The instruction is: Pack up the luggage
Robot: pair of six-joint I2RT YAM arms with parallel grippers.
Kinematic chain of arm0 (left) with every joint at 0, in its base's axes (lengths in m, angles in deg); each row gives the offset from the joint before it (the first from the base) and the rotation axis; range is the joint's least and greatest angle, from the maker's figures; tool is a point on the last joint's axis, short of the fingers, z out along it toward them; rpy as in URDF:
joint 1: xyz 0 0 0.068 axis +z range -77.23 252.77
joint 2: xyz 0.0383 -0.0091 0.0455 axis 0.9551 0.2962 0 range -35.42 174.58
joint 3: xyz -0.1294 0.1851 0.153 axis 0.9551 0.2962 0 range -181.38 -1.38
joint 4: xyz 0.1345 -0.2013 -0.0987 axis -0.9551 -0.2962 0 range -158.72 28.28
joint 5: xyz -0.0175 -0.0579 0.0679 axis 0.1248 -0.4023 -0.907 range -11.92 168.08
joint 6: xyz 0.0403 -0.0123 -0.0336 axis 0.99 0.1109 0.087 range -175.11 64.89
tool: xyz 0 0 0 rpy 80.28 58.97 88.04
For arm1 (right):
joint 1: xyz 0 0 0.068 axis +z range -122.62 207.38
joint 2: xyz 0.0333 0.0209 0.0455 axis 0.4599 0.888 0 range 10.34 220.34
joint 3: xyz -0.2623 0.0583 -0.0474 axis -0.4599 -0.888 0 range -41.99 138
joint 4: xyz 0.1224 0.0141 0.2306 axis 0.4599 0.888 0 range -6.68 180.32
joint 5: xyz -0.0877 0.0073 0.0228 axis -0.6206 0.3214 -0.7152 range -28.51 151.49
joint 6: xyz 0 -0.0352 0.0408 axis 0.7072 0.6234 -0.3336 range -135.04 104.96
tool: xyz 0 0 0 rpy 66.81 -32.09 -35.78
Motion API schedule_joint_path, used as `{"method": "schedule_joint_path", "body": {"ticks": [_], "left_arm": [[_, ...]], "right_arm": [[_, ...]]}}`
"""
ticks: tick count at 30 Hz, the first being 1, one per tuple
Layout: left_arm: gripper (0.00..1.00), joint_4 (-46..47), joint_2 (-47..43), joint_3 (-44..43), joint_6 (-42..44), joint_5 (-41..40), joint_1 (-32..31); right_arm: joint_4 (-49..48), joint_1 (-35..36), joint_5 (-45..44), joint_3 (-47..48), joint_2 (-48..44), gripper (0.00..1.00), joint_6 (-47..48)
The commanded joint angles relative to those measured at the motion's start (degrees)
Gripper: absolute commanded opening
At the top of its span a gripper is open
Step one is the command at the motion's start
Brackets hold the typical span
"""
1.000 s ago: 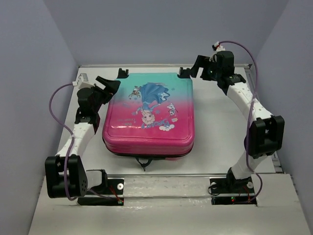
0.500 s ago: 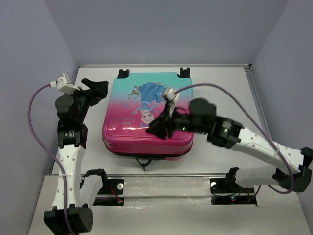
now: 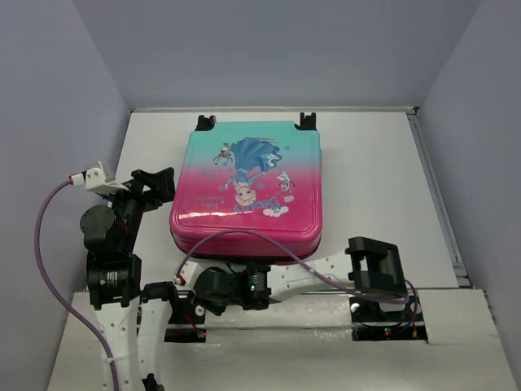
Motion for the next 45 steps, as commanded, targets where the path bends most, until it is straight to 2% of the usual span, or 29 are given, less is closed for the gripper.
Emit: {"method": "schedule_joint_path", "body": {"ticks": [1, 5, 11, 19, 23, 32, 40, 45], "left_arm": [[0.99, -1.56, -1.8, 0.51, 1.77, -0.23, 0.15], [0.99, -1.81, -3.2, 2.19, 2.2, -0.23, 0.15], [0.99, -2.61, -3.65, -0.62, 2.47, -1.11, -0.11], [0.99, -1.91, -4.26, 0.25, 1.59, -0.05, -0.2], [0.99, -1.91, -5.05, 1.13, 1.42, 0.56, -0.2], [0.99, -3.83, -6.28, 2.45, 1.94, -0.75, -0.11], [0.99, -5.42, -7.69, 3.42, 1.77, -0.5, -0.2], [0.99, -7.61, -9.27, 4.56, 1.68, -0.05, -0.29]], "right_arm": [[-8.31, -0.28, -4.61, 3.36, 4.09, 0.29, 0.67], [-10.68, -2.04, -4.37, 6.44, 9.12, 0.31, 3.84], [-14.81, -6.25, -2.16, 4.24, 11.76, 0.33, 4.89], [-15.78, -7.84, -4.17, 6.0, 16.33, 0.34, 14.11], [-14.82, -7.84, -6.81, 7.75, 14.49, 0.34, 21.05], [-13.32, -7.84, -19.56, 12.24, 7.11, 0.34, 32.66], [-13.5, -8.37, -26.58, 16.11, 3.85, 0.33, 38.99], [-13.59, -8.37, -27.29, 16.63, 1.04, 0.33, 40.05]]}}
